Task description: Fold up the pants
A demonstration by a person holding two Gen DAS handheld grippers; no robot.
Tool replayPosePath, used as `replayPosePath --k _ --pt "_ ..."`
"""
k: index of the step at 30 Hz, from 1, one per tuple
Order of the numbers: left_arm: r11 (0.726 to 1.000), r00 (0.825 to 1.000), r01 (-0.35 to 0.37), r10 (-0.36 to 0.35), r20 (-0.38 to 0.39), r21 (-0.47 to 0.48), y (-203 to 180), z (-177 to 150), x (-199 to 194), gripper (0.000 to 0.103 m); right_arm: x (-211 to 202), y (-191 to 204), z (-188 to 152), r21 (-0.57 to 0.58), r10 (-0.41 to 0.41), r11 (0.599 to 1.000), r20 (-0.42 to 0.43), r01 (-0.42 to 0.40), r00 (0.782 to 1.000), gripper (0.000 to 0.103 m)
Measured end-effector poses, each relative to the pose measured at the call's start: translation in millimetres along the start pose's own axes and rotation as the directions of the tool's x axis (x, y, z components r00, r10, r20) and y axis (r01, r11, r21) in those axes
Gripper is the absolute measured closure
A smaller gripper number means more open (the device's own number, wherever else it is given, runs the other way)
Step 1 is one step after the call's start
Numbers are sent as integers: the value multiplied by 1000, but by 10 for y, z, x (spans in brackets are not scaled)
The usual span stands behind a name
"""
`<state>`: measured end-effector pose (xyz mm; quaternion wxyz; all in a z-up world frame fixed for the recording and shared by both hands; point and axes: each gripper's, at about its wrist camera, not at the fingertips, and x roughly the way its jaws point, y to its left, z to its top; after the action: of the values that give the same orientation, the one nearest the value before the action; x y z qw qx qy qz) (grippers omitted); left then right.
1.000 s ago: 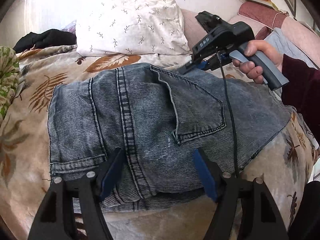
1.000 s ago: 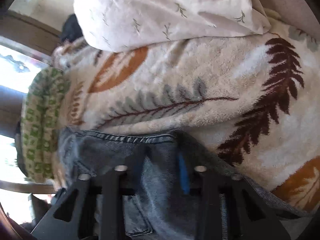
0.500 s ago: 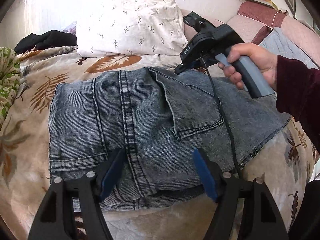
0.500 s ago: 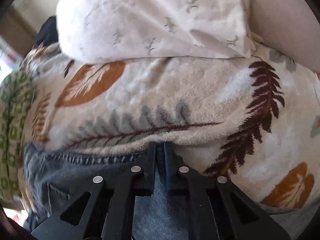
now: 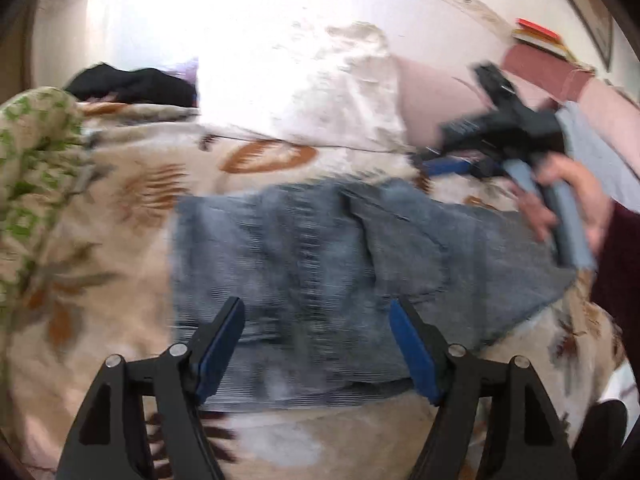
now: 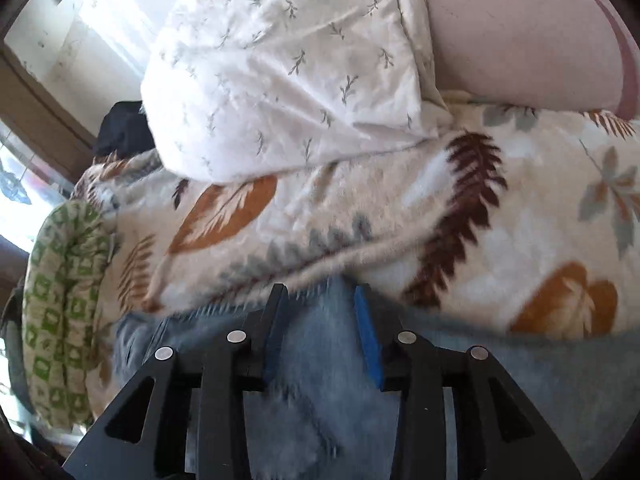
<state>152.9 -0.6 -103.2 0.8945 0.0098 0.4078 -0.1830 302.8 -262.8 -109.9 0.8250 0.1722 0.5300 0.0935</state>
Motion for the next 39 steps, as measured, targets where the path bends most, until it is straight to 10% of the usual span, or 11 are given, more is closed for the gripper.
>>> replayPosePath --k 9,14,29,35,39 --pt "983 970 -171 157 -183 -62 399 -126 393 26 448 -79 -335 104 -72 991 -84 81 994 68" --pt "983 969 -150 125 -212 -107 518 -136 428 19 461 -101 -320 183 -6 983 -58 16 998 49" --pt "921 971 -221 178 -159 -320 1442 124 -53 20 -1011 -670 -1321 226 -4 974 95 -18 995 33" --pt "942 982 -132 81 -173 -309 1298 75 49 20 -1287 -740 -1855 272 71 956 161 -113 984 33" --pt "957 990 -142 133 -50 -252 1095 166 -193 20 -1717 -1299 -2270 413 10 902 279 -129 960 33"
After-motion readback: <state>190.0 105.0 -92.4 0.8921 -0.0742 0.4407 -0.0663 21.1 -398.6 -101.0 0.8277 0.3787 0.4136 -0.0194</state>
